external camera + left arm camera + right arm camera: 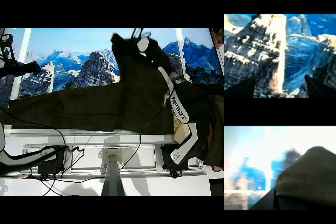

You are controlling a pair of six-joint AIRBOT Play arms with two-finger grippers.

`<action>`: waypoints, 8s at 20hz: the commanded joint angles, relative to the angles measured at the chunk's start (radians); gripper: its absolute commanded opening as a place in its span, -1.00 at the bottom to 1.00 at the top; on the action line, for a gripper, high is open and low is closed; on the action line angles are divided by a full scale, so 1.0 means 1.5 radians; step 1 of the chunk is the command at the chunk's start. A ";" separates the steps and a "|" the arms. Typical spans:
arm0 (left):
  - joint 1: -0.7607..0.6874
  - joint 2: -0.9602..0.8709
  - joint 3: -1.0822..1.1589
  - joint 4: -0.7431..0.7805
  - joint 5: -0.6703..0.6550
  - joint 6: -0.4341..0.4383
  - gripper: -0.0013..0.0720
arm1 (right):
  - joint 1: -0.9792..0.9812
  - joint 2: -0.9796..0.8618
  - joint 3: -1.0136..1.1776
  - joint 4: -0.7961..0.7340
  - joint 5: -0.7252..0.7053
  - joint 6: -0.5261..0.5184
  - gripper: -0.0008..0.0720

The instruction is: Fold the clothes and pants, and hang the long-sleeved shirts on hangers.

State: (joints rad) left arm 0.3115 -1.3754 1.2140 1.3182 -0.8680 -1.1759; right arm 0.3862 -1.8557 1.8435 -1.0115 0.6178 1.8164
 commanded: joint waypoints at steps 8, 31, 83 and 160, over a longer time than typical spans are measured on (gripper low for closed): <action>-0.050 -0.019 -0.002 -0.275 -0.025 0.001 0.92 | 0.025 0.181 0.117 -0.104 0.215 -0.113 -0.88; -0.439 -0.437 0.255 -0.590 0.159 0.013 0.09 | -0.092 0.243 -0.140 -0.413 0.426 -0.020 -0.88; -0.026 -0.120 0.275 0.335 -0.132 -0.072 -0.91 | -0.312 0.335 -0.629 -0.069 0.040 -0.188 -0.88; 0.166 -0.290 0.378 0.286 -0.255 0.068 -0.91 | -0.352 0.755 -0.629 -0.445 0.380 -0.089 -0.88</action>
State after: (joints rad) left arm 0.5388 -1.7630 1.8416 1.7126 -1.1381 -1.0740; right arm -0.1410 -0.7246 0.8997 -1.6760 1.1862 1.6829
